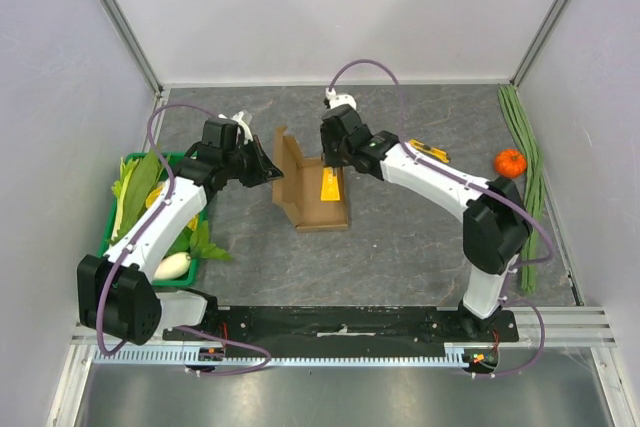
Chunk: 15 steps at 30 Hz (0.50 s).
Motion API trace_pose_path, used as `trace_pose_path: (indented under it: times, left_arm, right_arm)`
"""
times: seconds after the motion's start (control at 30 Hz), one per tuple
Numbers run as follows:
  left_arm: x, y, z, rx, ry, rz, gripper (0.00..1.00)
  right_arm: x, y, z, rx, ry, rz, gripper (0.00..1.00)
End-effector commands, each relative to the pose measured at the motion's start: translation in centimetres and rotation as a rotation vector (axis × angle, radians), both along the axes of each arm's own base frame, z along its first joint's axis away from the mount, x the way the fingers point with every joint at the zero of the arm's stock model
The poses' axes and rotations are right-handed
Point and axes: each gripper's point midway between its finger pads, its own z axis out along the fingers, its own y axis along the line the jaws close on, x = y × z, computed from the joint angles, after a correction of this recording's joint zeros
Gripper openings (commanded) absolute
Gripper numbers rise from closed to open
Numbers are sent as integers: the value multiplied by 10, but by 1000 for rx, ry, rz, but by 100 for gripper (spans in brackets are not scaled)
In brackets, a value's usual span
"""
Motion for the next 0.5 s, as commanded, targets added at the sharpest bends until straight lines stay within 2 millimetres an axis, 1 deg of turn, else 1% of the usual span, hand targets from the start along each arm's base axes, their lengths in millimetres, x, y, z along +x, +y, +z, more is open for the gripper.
trace_pose_path:
  times: [0.0,0.03,0.07,0.1,0.13,0.17,0.2,0.23,0.27,0.33,0.37,0.4,0.43,0.47]
  left_arm:
    - [17,9,15,73,-73,13,2]
    - [19,11,16,81,-78,17,2]
    - [22,14,17,101,-87,26,2]
    - [23,15,15,112,-82,29,2]
    - [24,16,15,121,-86,32,3]
    - [26,17,14,131,-86,32,3]
    - [27,18,13,135,-82,33,4]
    - [28,17,13,139,-84,31,7]
    - [29,18,13,142,-83,31,8]
    - [31,17,11,143,-79,28,11]
    - [32,17,10,146,-77,26,13]
    - [32,17,10,147,-76,26,14]
    - [34,17,9,151,-73,26,16]
    - [34,17,8,152,-73,23,17]
  right_arm:
    - [22,-14,59,112,-112,-60,37]
    - [23,-20,59,109,-112,-71,37]
    - [26,-35,53,99,-102,-98,37]
    - [27,-42,50,94,-96,-109,37]
    - [31,-54,47,90,-89,-127,37]
    - [29,-64,34,72,-63,-133,37]
    - [30,-70,28,63,-52,-140,37]
    - [32,-81,21,41,-43,-147,37]
    - [30,-89,7,12,-21,-152,37]
    - [31,-102,-10,-28,-3,-164,38]
    - [29,-108,-22,-59,13,-156,38]
    - [29,-111,-30,-74,22,-153,38]
    - [31,-115,-42,-95,40,-156,38]
    - [32,-121,-50,-121,49,-169,38]
